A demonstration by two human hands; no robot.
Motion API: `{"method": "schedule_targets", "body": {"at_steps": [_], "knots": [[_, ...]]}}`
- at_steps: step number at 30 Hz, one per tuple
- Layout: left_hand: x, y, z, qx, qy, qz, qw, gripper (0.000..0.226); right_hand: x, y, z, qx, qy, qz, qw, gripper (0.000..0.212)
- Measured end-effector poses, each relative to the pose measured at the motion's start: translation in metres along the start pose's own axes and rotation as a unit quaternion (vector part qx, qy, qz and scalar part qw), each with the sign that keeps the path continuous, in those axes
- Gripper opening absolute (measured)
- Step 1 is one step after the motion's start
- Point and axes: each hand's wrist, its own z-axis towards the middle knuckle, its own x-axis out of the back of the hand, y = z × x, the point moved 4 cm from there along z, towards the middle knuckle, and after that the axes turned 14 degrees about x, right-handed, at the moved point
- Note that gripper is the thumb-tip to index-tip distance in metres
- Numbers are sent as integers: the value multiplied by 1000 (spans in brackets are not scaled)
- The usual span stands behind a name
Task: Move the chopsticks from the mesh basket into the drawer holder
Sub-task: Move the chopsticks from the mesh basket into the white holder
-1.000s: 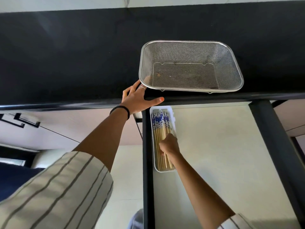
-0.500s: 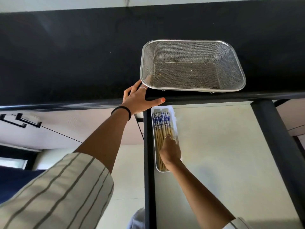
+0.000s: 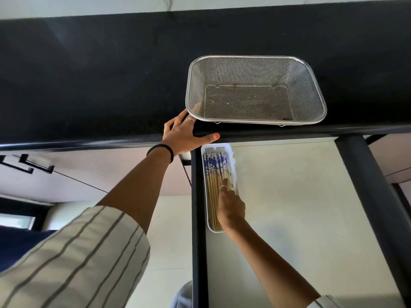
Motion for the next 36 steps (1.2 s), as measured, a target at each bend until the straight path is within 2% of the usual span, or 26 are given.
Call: {"method": "schedule_targets", "body": {"at_steps": [7, 12, 17, 26, 36], "knots": [[1, 0, 0, 0, 2, 4, 1000, 92, -2, 0, 0, 8, -36, -36, 999, 60], [0, 0, 1, 1, 0, 5, 1000, 91, -5, -5, -8, 14, -21, 13, 1000, 48], [1, 0, 1, 2, -2, 3, 1000, 91, -15, -5, -11, 29, -45, 47, 997, 62], [1, 0, 1, -2, 4, 13, 1000, 91, -14, -2, -9, 69, -79, 40, 994, 68], [0, 0, 0, 2, 8, 2, 1000, 91, -13, -4, -14, 5, -111, 80, 991, 61]]}}
